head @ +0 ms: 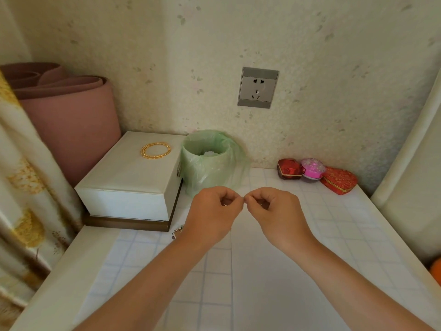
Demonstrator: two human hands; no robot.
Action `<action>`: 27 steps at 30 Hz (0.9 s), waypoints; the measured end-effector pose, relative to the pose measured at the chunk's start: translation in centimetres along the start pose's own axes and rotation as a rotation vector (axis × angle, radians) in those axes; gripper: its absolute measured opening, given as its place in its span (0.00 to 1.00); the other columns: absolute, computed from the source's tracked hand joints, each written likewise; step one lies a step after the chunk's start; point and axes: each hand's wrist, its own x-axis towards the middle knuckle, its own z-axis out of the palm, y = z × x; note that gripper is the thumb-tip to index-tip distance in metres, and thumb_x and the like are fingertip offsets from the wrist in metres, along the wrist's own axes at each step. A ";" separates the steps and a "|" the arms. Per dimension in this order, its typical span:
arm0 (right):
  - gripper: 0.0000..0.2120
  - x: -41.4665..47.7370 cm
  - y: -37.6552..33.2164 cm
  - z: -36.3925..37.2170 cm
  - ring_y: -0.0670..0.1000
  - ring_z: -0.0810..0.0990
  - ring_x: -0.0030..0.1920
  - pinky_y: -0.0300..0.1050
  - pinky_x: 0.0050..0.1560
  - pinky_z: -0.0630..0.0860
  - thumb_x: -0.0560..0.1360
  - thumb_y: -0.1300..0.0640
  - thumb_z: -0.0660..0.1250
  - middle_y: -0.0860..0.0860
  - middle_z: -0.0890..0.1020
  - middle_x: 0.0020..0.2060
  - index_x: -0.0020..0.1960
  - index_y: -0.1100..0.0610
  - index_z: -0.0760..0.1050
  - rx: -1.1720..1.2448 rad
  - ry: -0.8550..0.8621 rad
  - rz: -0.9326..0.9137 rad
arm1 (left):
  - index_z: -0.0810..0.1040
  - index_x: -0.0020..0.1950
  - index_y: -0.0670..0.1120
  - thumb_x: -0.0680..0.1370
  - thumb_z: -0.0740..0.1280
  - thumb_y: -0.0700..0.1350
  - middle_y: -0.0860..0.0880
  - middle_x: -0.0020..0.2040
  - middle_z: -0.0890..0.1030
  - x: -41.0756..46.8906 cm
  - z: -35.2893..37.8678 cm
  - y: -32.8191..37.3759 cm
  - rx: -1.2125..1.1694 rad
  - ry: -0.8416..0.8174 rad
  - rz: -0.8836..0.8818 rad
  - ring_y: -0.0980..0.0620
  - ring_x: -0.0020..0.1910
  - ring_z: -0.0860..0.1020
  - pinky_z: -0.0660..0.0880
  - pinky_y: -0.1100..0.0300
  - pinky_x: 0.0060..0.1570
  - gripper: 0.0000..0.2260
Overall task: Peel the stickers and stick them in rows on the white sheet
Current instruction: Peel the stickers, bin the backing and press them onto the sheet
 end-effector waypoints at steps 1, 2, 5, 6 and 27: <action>0.09 0.0 0.0 0.0 0.41 0.80 0.37 0.44 0.40 0.78 0.77 0.55 0.68 0.35 0.82 0.35 0.41 0.46 0.83 0.013 0.000 0.011 | 0.84 0.41 0.48 0.76 0.69 0.45 0.49 0.38 0.83 0.0 0.0 0.0 -0.030 -0.016 -0.013 0.54 0.34 0.79 0.80 0.58 0.31 0.06; 0.09 0.1 0.0 0.0 0.41 0.79 0.35 0.44 0.39 0.78 0.77 0.55 0.68 0.36 0.82 0.33 0.40 0.46 0.82 0.036 -0.003 0.029 | 0.83 0.41 0.47 0.77 0.69 0.44 0.48 0.39 0.83 0.0 0.1 0.0 -0.073 -0.034 -0.031 0.56 0.34 0.79 0.78 0.61 0.30 0.06; 0.10 0.3 -0.3 -0.1 0.42 0.77 0.30 0.45 0.38 0.77 0.77 0.55 0.68 0.41 0.81 0.30 0.38 0.49 0.82 0.151 -0.013 0.090 | 0.83 0.43 0.45 0.78 0.68 0.43 0.48 0.42 0.83 0.0 0.1 0.1 -0.191 -0.092 -0.074 0.58 0.36 0.79 0.79 0.61 0.34 0.05; 0.10 0.4 -0.5 -0.1 0.43 0.76 0.29 0.46 0.37 0.77 0.77 0.55 0.68 0.42 0.81 0.29 0.38 0.51 0.82 0.189 -0.015 0.114 | 0.82 0.43 0.44 0.78 0.68 0.43 0.47 0.43 0.83 0.1 0.1 0.1 -0.217 -0.098 -0.086 0.58 0.36 0.79 0.79 0.60 0.35 0.05; 0.04 2.5 -3.1 0.4 0.48 0.77 0.26 0.40 0.31 0.76 0.76 0.59 0.73 0.46 0.81 0.28 0.43 0.54 0.85 0.425 0.147 0.190 | 0.69 0.34 0.45 0.75 0.62 0.45 0.50 0.28 0.70 1.6 -5.6 0.5 0.323 0.121 0.125 0.52 0.29 0.66 0.66 0.58 0.31 0.10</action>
